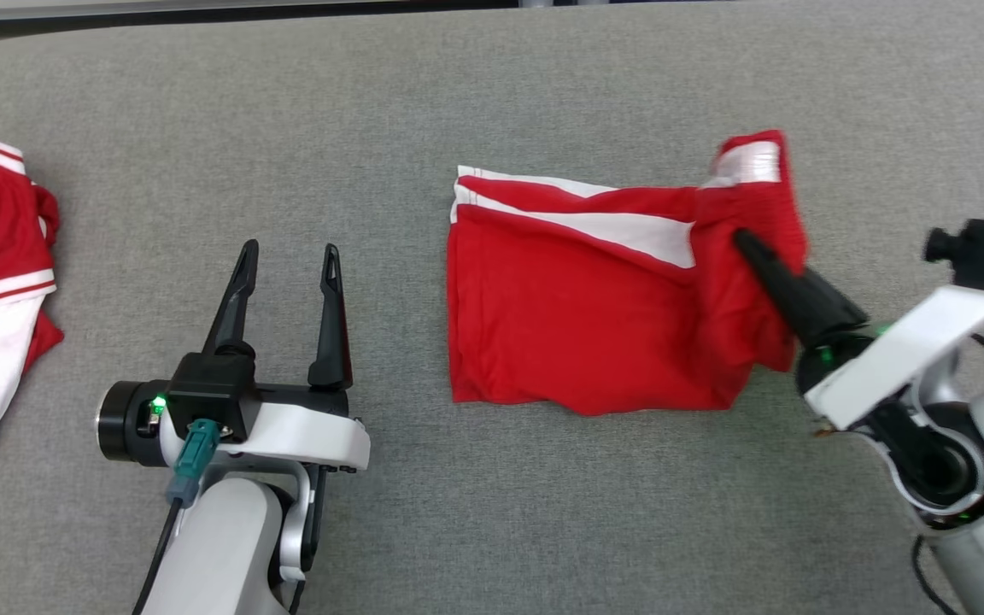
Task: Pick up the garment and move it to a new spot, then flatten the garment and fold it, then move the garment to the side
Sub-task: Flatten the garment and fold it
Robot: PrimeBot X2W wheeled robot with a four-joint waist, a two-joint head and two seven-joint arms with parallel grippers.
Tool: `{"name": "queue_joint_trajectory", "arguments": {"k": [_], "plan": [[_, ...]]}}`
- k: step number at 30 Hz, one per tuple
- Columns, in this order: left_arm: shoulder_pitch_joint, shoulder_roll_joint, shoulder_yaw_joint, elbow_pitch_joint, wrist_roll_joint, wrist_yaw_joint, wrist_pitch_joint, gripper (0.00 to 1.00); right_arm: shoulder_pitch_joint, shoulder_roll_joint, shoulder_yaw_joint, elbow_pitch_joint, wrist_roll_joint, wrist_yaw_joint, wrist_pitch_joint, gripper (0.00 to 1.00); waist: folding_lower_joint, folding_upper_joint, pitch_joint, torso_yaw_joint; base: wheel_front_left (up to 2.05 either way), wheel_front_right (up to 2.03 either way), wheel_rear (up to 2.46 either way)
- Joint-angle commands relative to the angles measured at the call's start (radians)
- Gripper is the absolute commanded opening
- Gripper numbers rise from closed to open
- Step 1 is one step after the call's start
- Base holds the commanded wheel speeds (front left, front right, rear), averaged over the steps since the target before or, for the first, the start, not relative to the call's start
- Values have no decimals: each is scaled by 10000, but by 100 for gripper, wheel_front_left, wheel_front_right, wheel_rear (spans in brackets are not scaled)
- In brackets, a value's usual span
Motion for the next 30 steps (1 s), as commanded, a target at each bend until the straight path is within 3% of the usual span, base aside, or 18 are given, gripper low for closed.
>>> {"name": "queue_joint_trajectory", "arguments": {"k": [1, 6, 13, 14, 17, 24, 30], "plan": [[-133, 6, -25, 60, -50, -38, -30, 100, -246, 139, 303, -97, 60, 4, 246, 0, 0, -1, 60, 144, 0, 0, 0], [-278, -153, -127, 141, -112, -51, -50, 100, -858, 872, 1281, 399, 42, 4, 618, 0, 0, -1, 202, 518, 0, 0, 0], [-369, -282, -131, 167, -172, 1, -67, 100, -1605, 1419, 2172, 1571, -442, 4, 141, 0, 0, -1, 443, 881, 0, 0, 0], [-369, -294, -95, 175, -184, 21, -69, 100, -1689, 1505, 2290, 1756, -444, 4, 26, 20, 0, -1, 463, 911, 0, 0, 0], [-387, -330, -46, 147, -125, 35, -70, 100, -1890, 1616, 2694, 2084, -493, 4, -289, 100, 0, -1, 517, 972, 0, 0, 0], [-403, -354, 110, 39, 12, 71, -73, 100, -2297, 1489, 3520, 1762, -208, 4, -1419, 100, 0, -1, 562, 859, 0, 0, 0], [-377, -338, 203, 41, 98, 29, -72, 100, -2483, 751, 3804, 1279, -555, 4, -3153, 100, 0, -1, 433, 597, 0, 0, 0]]}}
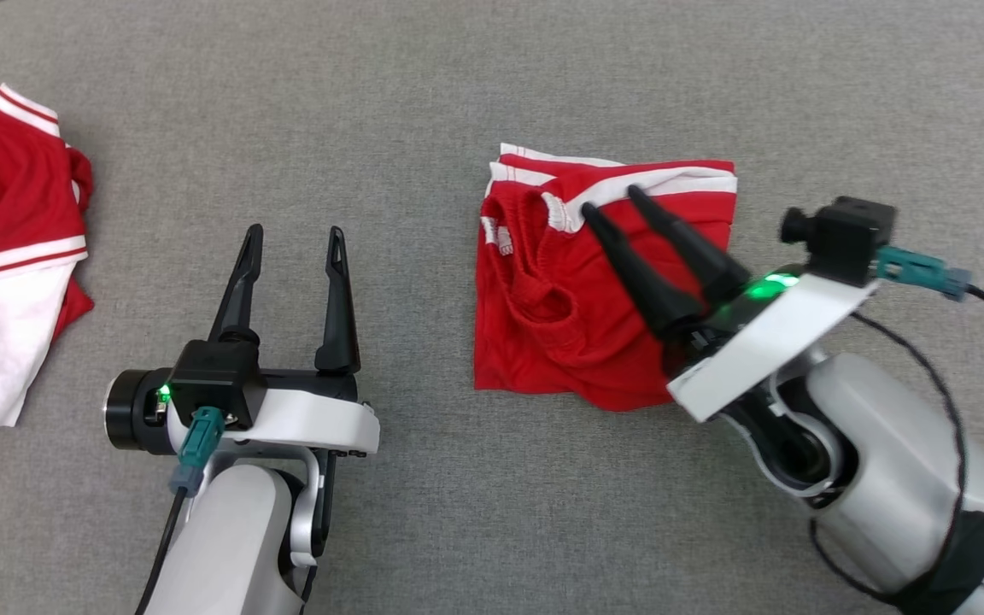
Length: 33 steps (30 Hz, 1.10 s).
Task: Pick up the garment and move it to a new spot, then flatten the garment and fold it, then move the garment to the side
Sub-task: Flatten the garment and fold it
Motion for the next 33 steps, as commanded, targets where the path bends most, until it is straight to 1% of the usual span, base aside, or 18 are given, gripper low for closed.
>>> {"name": "queue_joint_trajectory", "arguments": {"k": [1, 4, 7, 11, 15, 16, 18, 19, 20, 23, 26, 33], "plan": [[-130, 68, 73, -4, 27, 16, -44, 100, -71, -204, -64, -5, -161, 4, -294, 100, 0, 0, -65, -90, 0, 0, 0], [-38, 124, 135, -8, 65, 21, -44, 100, 106, -696, -300, 76, -413, 4, -1088, 100, 0, 0, -175, -264, 0, 0, 0], [85, 189, 200, 5, 69, 35, -44, 100, 415, -1157, -752, 229, -565, 4, -1507, 100, 0, 0, -306, -437, 0, 0, 0], [243, 300, 273, 17, 55, 42, -45, 100, 1051, -1627, -1632, 490, -798, 4, -1755, 100, 0, 0, -495, -651, 0, 0, 0], [456, 445, 307, 14, 17, 44, -45, 100, 1852, -1869, -2599, 648, -1209, 2, -1814, 100, 0, 0, -726, -844, 0, 0, 0], [491, 479, 318, 2, 7, 52, -39, 100, 2079, -1817, -2923, 589, -1309, 4, -1819, 100, 0, 0, -780, -891, 0, 0, 0], [580, 556, 320, -46, 2, 48, -10, 100, 2485, -1809, -3519, 494, -1915, 2, -1817, 100, 0, 0, -888, -976, 0, 0, 0], [635, 578, 313, -65, 0, 50, 11, 100, 2703, -1685, -3802, 388, -2058, 2, -1819, 100, 0, 0, -937, -1016, 0, 0, 0], [676, 610, 303, -88, 1, 54, 42, 100, 2895, -1654, -4066, 315, -2434, 2, -1818, 100, 0, 0, -983, -1055, 0, 0, 0], [857, 729, 299, -172, -25, 65, 122, 100, 3402, -1460, -4643, 76, -3171, 2, -1821, 100, 0, 0, -1128, -1163, 0, 0, 0], [912, 770, 285, -231, -41, 88, 202, 100, 3703, -1310, -4845, -71, -3447, 4, -1822, 100, 0, 0, -1199, -1205, 0, 0, 0], [1233, 847, 238, -401, -100, 127, 319, 100, 4439, -1013, -5483, -719, -4579, 2, -1809, 100, 0, 0, -1459, -1291, 0, 0, 0]]}}
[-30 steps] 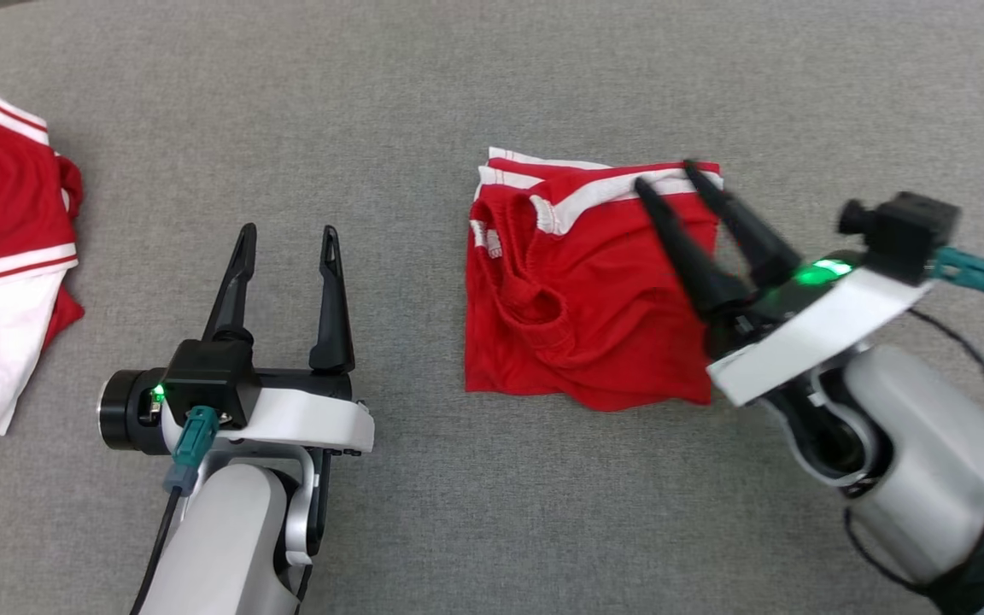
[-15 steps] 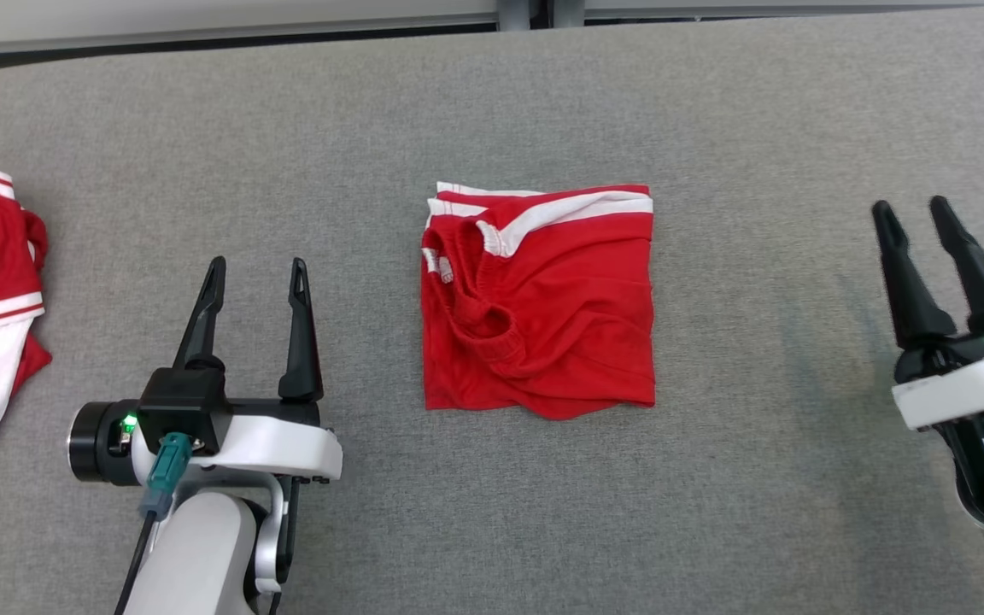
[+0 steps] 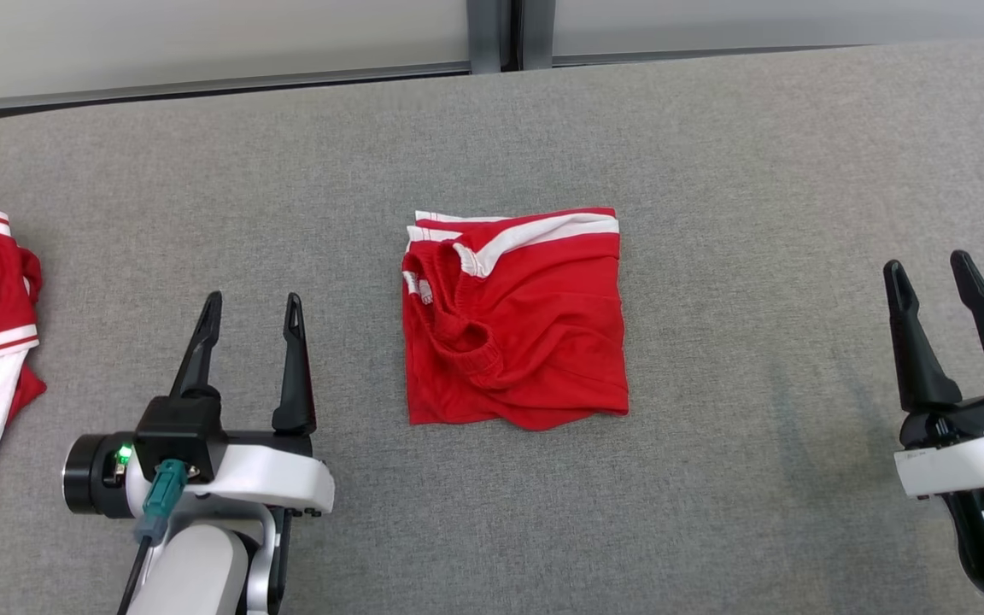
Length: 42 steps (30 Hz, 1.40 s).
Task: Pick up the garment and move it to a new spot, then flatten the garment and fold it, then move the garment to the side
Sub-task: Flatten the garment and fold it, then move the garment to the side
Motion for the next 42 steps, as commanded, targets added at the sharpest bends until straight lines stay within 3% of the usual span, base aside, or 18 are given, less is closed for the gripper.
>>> {"name": "queue_joint_trajectory", "arguments": {"k": [1, 12, 42], "plan": [[152, 52, -4, -46, -42, 59, 4, 100, 189, 55, -112, -120, -170, 0, 17, 100, 0, 0, -66, -22, 0, 0, 0], [679, 179, -119, -303, -118, 182, 157, 100, 1010, 556, -738, -842, -1303, 0, 600, 100, 0, 0, -315, -62, 0, 0, 0], [337, 226, -340, -464, -165, 316, 173, 100, 958, 725, -1000, -1159, -1590, 0, 939, 100, 0, 0, 18, 192, 0, 0, 0]]}}
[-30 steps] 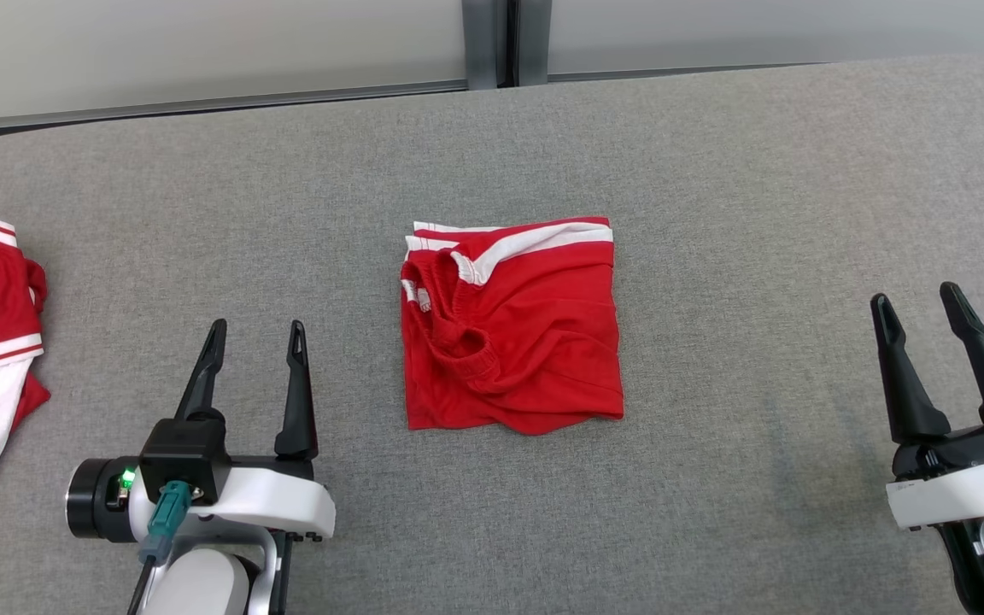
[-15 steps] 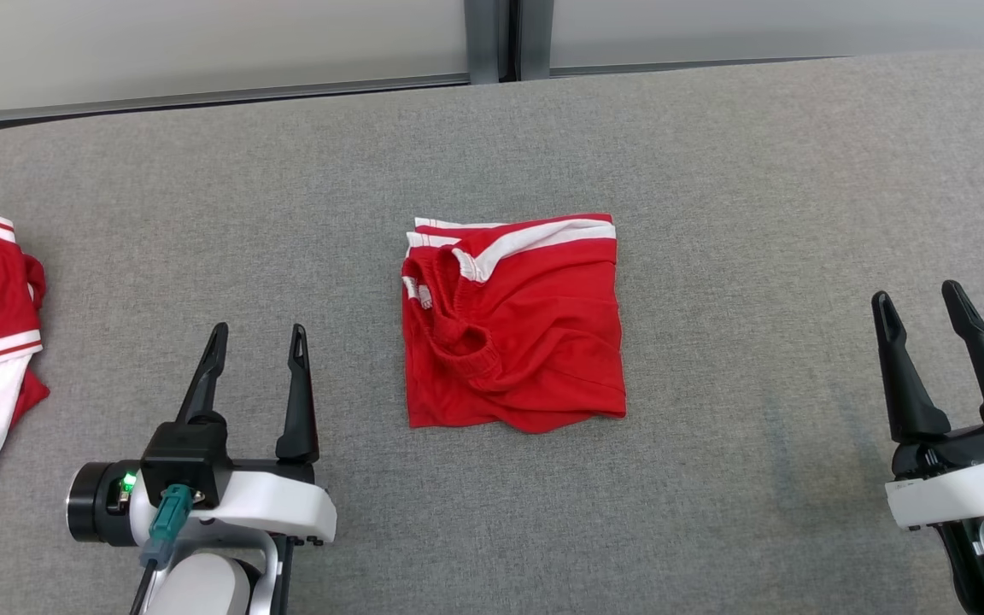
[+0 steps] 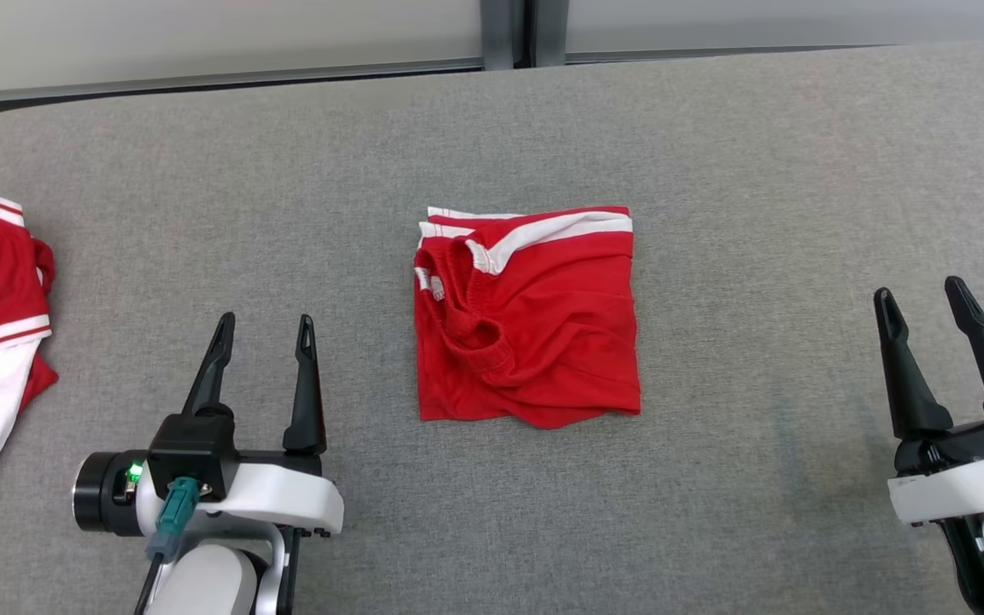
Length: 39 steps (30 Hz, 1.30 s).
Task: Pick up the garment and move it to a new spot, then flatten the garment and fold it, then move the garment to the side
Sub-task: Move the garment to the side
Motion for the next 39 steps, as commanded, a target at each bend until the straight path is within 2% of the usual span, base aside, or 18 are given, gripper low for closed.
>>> {"name": "queue_joint_trajectory", "arguments": {"k": [1, 3, 4, 5, 6, 14, 20, 31, 34, 39], "plan": [[-197, 41, 6, -22, -67, 7, -59, 100, -131, -37, 20, -66, -77, 0, 50, 100, 0, 0, 83, 80, 0, 0, 0], [-277, 1, -9, -28, -60, 21, -73, 100, -264, -39, 176, -103, -81, 0, 147, 100, 0, 0, 221, 202, 0, 0, 0], [-307, -19, -24, -30, -58, 22, -102, 100, -378, -26, 360, -106, -88, 0, 191, 51, 0, 0, 301, 266, 0, 0, 0], [-377, -49, -36, -32, -54, 24, -124, 100, -525, 4, 572, -90, -71, 2, 270, 18, 0, 0, 394, 337, 0, 0, 0], [-468, -86, -54, -33, -47, 21, -145, 100, -719, 32, 818, -50, -95, 0, 332, 0, 0, 0, 494, 417, 0, 0, 0], [-895, -449, -203, 226, -89, -50, -382, 100, -2615, 670, 3674, 1091, 197, 0, 654, 0, 0, 0, 1067, 1074, 0, 0, 0], [-1123, -652, -258, 470, -109, -124, -511, 100, -3800, 1199, 5114, 2606, 307, 0, 834, 0, 0, 0, 1307, 1447, 0, 0, 0], [-1238, -829, -178, 743, -99, -199, -586, 100, -4844, 2058, 6909, 4712, 559, 2, 1183, 0, 0, 0, 1304, 1465, 0, 0, 0], [-1254, -847, -123, 775, -81, -213, -593, 100, -5004, 2064, 7122, 4757, 693, 4, 695, 0, 0, 0, 1247, 1385, 0, 0, 0], [-1183, -838, -36, 761, -2, -269, -589, 100, -5046, 1843, 6901, 4443, 890, 0, -89, 0, 0, 0, 1078, 1207, 0, 0, 0]]}}
